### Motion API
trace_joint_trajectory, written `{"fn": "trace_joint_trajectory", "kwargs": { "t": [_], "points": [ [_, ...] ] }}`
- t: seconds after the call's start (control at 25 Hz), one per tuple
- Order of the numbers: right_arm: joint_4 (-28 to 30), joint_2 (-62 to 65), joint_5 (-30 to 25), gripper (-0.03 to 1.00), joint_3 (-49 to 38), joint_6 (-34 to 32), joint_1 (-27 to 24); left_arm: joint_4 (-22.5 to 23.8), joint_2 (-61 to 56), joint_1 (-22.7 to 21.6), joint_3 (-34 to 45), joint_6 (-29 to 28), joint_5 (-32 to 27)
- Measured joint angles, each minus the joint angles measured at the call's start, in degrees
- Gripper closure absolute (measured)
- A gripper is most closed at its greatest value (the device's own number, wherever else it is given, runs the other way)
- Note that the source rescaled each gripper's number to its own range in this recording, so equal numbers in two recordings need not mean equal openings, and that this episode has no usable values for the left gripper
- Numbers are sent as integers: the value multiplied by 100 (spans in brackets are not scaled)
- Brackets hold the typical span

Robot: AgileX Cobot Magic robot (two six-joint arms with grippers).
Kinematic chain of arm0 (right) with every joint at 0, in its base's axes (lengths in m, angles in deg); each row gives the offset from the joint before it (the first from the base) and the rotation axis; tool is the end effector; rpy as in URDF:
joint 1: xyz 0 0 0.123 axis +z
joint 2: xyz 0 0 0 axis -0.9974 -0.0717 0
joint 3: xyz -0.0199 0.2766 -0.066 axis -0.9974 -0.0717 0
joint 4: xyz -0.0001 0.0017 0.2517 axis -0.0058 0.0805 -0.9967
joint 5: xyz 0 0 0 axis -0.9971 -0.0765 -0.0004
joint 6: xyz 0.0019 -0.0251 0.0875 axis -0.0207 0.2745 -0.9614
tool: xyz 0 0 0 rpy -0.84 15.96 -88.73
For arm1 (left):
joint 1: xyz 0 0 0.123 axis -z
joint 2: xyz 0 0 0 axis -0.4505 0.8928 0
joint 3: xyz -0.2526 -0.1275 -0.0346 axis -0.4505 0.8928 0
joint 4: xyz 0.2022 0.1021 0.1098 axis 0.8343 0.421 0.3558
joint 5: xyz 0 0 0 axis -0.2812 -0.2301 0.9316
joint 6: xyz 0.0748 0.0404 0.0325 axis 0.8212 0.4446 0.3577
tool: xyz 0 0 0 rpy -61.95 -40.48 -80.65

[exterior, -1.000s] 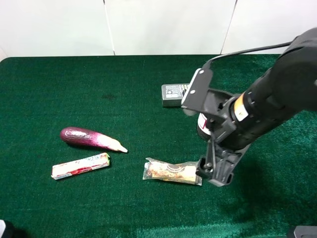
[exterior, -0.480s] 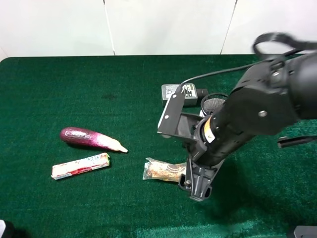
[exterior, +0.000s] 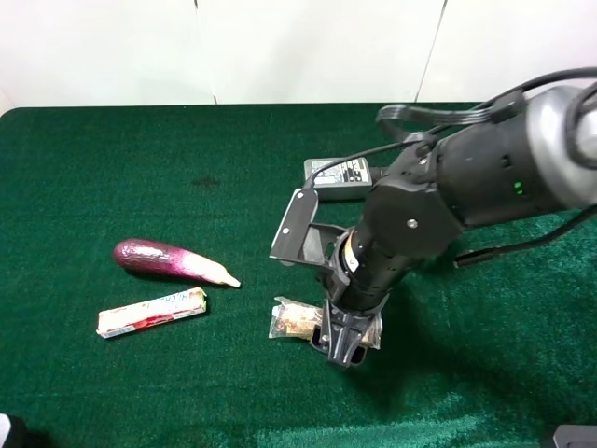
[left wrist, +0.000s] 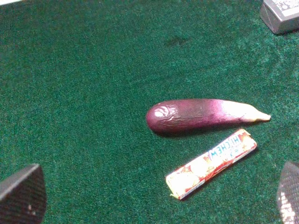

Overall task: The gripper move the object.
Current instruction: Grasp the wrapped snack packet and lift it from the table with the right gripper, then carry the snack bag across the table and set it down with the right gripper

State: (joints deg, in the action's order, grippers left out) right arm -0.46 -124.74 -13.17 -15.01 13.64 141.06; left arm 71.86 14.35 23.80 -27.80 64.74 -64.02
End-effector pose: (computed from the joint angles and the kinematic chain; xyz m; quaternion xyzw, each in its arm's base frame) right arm 0.1624 0.2344 0.1081 -0.5792 0.8094 0.0350 0.0902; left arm -0.0080 -0.0194 0.2779 0.1093 0.8449 -0.0292 0.5229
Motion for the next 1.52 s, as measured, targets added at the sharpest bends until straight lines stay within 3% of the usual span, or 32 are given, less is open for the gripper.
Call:
{"fn": "trace_joint_trajectory", "kwargs": {
  "t": [0.56,0.68,1.24,1.52],
  "points": [
    [74,-288,174,4,4,-59,0,0,0,0,0,0,0],
    [110,-290,180,16,4,-209,0,0,0,0,0,0,0],
    [153,-347,115,93,24,-324,0,0,0,0,0,0,0],
    [147,-342,66,94,35,-324,0,0,0,0,0,0,0]
  ]
}}
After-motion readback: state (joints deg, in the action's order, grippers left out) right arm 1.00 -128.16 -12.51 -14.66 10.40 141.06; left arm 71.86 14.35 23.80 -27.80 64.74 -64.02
